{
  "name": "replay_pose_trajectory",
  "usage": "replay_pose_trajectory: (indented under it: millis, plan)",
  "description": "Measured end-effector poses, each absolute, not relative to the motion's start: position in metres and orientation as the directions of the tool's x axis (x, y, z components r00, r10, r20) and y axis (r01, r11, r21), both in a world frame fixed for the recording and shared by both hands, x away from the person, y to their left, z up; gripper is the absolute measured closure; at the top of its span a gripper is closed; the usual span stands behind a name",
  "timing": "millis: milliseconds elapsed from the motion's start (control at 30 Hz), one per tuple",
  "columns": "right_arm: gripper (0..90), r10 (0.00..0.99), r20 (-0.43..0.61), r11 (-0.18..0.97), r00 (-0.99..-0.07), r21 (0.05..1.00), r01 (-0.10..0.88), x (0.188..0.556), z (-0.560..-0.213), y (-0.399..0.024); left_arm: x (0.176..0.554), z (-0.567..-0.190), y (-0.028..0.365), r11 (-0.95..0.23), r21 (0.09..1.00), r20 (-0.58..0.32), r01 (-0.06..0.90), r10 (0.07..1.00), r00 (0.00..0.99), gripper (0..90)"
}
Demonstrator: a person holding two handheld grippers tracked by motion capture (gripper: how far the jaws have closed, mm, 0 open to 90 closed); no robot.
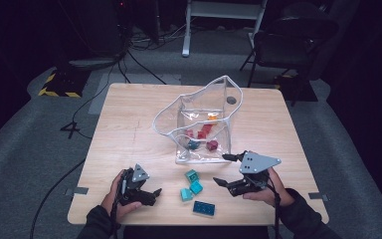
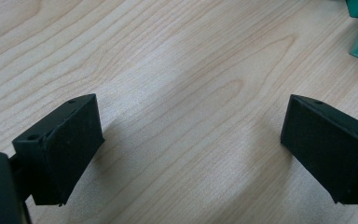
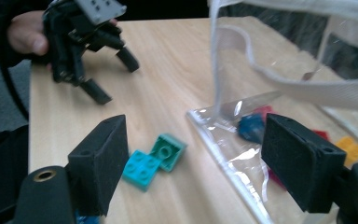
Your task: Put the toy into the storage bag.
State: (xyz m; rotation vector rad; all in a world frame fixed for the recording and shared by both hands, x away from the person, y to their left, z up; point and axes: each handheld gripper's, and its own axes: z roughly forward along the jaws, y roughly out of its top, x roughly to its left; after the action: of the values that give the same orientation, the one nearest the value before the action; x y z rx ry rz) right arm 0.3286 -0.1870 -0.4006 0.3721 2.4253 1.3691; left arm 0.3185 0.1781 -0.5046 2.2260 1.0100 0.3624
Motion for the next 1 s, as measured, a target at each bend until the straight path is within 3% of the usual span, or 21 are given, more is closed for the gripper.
replay_pose_trajectory:
  millis: [1000]
  plan:
    - [27.4, 0.151, -0.055, 0.663, -0.987, 0.746, 0.059, 0.286, -0.490, -0.159, 0.318, -0.505, 0.178, -0.486, 0.666, -0.018, 0.565, 0.748, 0.664, 5.7]
